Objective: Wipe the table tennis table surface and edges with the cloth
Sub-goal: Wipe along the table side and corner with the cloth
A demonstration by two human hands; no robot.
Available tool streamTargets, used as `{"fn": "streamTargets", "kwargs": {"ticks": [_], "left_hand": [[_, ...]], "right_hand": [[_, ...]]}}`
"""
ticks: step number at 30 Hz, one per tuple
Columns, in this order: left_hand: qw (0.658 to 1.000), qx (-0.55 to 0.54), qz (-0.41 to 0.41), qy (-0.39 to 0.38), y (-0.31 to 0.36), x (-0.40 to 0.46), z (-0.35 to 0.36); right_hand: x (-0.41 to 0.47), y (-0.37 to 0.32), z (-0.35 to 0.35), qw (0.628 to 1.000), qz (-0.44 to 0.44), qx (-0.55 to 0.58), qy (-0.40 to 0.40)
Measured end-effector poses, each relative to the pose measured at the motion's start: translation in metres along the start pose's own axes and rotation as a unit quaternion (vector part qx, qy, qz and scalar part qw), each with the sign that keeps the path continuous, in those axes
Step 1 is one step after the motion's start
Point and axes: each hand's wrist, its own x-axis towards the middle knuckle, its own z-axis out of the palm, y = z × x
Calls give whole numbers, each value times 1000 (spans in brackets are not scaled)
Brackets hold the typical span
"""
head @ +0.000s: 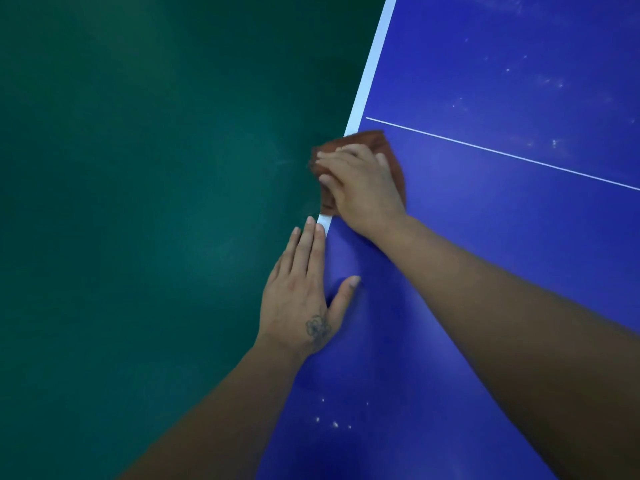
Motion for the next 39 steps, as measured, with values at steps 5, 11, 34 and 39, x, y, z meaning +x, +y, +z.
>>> {"fn": "streamTargets", "kwargs": {"ticks": [5, 11, 34, 39], "left_hand": [[1000, 3, -6, -5, 1, -1, -1], [1000, 0, -9, -9, 2, -2, -4], [996, -32, -74, -33, 6, -12, -19], [994, -36, -84, -60, 2, -42, -22]], "right_hand": [[9, 40, -42, 972, 112, 119, 171], [-27, 115, -54, 994, 76, -30, 67], [-41, -35, 13, 997, 57, 47, -23], [-50, -7, -34, 952, 199, 190, 132]]}}
